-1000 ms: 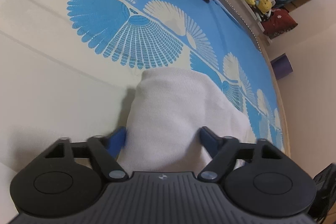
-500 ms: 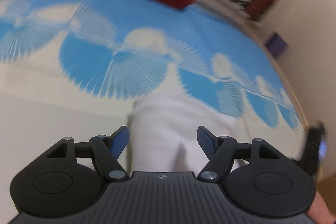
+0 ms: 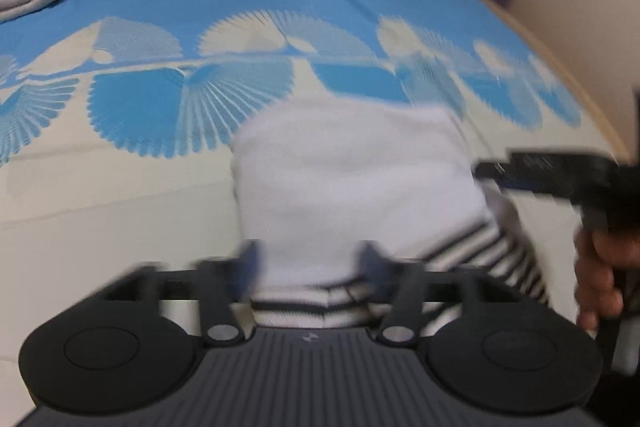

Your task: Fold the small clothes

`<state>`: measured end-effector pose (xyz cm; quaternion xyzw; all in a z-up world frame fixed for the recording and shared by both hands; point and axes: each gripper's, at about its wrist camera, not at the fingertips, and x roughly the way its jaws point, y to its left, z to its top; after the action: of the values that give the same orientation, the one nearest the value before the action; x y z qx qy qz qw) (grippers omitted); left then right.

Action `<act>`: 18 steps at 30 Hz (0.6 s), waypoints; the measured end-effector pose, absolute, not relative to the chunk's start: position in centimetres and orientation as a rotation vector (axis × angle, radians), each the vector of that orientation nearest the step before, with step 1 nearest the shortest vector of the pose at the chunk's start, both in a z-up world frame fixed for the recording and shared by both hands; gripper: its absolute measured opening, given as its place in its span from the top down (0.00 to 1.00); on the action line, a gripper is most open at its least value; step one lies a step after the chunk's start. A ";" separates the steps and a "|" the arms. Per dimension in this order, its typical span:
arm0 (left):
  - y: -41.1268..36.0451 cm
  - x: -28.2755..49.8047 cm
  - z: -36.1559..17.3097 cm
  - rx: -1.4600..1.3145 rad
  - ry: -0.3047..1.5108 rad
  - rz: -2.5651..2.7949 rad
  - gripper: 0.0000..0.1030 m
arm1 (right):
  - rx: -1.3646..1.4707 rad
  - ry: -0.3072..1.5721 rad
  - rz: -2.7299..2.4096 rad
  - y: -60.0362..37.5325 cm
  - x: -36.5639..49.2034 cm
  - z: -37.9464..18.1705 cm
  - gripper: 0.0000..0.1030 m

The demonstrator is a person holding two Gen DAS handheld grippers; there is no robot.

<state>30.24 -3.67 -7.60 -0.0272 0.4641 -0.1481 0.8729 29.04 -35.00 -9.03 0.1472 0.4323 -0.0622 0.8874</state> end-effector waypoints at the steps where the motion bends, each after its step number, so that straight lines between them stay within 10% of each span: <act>1: -3.0 30.5 -7.4 -0.094 0.958 -0.277 0.16 | 0.328 0.877 -0.123 -35.4 28.6 -8.5 0.60; 13: -0.2 34.1 -13.8 -0.562 1.198 -0.249 0.13 | 0.351 1.075 0.006 -36.4 27.5 -10.9 0.32; 16: -1.2 34.5 -14.2 -0.531 1.185 -0.260 0.12 | 0.400 1.083 0.013 -36.8 27.7 -11.5 0.34; 18: -1.5 34.6 -14.3 -0.530 1.169 -0.248 0.16 | 0.435 1.085 0.030 -36.9 27.8 -12.0 0.54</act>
<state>34.62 -1.46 -14.32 -0.2463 0.5438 -0.1155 0.7939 27.85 -36.90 -11.97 0.2052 0.5122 0.0144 0.8339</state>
